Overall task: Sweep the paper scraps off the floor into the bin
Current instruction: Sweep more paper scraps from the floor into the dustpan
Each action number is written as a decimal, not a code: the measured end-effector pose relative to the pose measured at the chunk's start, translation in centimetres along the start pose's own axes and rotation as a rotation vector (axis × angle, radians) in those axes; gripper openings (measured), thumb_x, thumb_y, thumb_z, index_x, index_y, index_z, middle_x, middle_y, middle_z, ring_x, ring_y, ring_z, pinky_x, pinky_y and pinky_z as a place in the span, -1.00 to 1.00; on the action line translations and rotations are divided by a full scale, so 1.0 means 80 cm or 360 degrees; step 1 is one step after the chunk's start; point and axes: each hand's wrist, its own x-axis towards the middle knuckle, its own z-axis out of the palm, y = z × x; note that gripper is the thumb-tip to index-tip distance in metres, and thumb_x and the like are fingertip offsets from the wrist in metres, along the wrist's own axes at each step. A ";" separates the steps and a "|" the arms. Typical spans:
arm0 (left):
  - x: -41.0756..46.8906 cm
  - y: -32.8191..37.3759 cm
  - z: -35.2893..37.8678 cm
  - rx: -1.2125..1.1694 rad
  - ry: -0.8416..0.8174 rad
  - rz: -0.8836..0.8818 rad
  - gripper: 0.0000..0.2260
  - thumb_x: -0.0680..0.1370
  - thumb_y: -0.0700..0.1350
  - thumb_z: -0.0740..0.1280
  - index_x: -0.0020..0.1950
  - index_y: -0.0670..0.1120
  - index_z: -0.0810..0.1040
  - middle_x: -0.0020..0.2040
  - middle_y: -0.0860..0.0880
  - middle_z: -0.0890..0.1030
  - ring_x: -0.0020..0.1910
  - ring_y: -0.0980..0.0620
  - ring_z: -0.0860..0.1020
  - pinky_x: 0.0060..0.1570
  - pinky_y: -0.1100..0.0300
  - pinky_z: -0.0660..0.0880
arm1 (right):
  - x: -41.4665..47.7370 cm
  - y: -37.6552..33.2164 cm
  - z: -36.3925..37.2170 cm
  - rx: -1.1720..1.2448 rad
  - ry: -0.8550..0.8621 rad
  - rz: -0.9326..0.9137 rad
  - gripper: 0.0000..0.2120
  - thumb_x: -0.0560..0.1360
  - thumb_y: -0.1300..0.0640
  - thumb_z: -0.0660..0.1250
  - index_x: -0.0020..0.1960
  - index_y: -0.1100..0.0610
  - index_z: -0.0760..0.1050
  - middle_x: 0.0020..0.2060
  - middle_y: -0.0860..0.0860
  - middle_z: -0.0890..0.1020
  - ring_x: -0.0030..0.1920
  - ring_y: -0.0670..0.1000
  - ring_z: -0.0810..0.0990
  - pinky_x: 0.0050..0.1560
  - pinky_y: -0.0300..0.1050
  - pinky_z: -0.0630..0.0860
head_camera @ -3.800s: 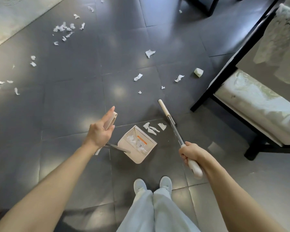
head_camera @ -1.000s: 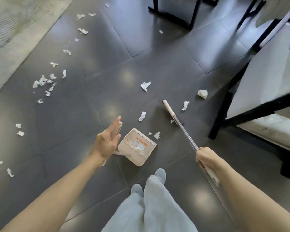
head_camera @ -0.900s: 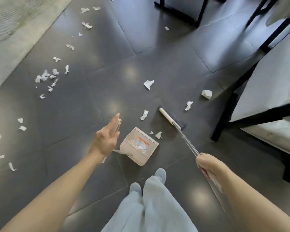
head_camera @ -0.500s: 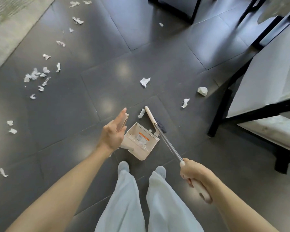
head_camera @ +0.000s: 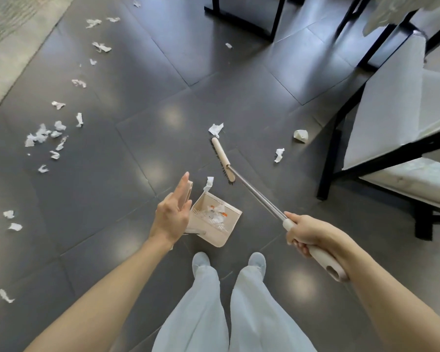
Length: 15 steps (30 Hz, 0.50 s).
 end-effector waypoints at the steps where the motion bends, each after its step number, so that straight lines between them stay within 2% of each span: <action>1: -0.002 -0.005 -0.008 -0.0011 0.0027 -0.0023 -0.37 0.54 -0.34 0.28 0.49 0.15 0.21 0.20 0.24 0.45 0.16 0.47 0.39 0.24 0.45 0.31 | 0.005 -0.013 0.003 -0.0017 0.0016 -0.0023 -0.37 0.47 0.40 0.12 0.49 0.05 0.23 -0.59 0.02 0.40 -0.58 -0.05 0.29 -0.53 -0.27 0.30; 3: -0.004 -0.017 -0.025 -0.0026 0.0084 -0.0074 -0.37 0.54 -0.34 0.28 0.46 0.20 0.23 0.19 0.29 0.44 0.13 0.55 0.37 0.19 0.52 0.29 | 0.025 -0.036 0.013 -0.0111 0.0050 -0.0056 -0.46 0.48 0.38 0.09 0.44 0.16 0.27 -0.54 0.05 0.42 -0.52 0.00 0.31 -0.46 -0.20 0.33; 4: -0.005 -0.022 -0.033 -0.0056 0.0104 -0.0112 -0.36 0.54 -0.34 0.28 0.44 0.26 0.24 0.18 0.33 0.44 0.14 0.55 0.37 0.17 0.54 0.28 | 0.036 -0.046 0.020 -0.0177 0.0071 -0.0069 -0.44 0.46 0.39 0.09 0.45 0.14 0.26 -0.49 0.08 0.43 -0.49 0.03 0.33 -0.42 -0.16 0.35; 7: 0.004 -0.039 -0.056 -0.0151 0.0132 -0.0199 -0.33 0.54 -0.35 0.27 0.35 0.39 0.24 0.15 0.44 0.42 0.21 0.47 0.39 0.18 0.51 0.27 | 0.069 -0.067 0.046 -0.0341 0.0095 -0.0094 -0.20 0.40 0.42 0.14 0.55 -0.05 0.11 -0.38 0.10 0.47 -0.39 0.09 0.44 -0.32 -0.11 0.44; 10: 0.025 -0.043 -0.070 -0.0104 0.0162 -0.0216 -0.37 0.54 -0.34 0.28 0.44 0.24 0.24 0.17 0.40 0.40 0.17 0.51 0.37 0.15 0.60 0.24 | 0.092 -0.078 0.070 -0.0349 0.0064 -0.0069 -0.20 0.42 0.40 0.12 0.56 -0.10 0.08 -0.34 0.10 0.48 -0.39 0.06 0.43 -0.37 -0.15 0.43; 12: 0.042 -0.035 -0.073 -0.0044 0.0167 -0.0191 -0.39 0.54 -0.34 0.28 0.49 0.12 0.23 0.20 0.29 0.41 0.18 0.43 0.37 0.09 0.67 0.19 | 0.093 -0.082 0.083 -0.0360 0.0003 -0.0033 -0.21 0.43 0.40 0.10 0.56 -0.11 0.09 -0.29 0.10 0.46 -0.39 0.05 0.42 -0.43 -0.20 0.42; 15: 0.062 -0.024 -0.070 -0.0007 0.0129 -0.0169 -0.40 0.54 -0.35 0.27 0.51 0.05 0.22 0.26 0.17 0.44 0.24 0.26 0.41 0.05 0.72 0.14 | 0.077 -0.087 0.096 -0.0601 -0.0101 -0.0059 -0.23 0.42 0.38 0.11 0.56 -0.09 0.09 -0.30 0.06 0.46 -0.37 0.06 0.45 -0.42 -0.19 0.45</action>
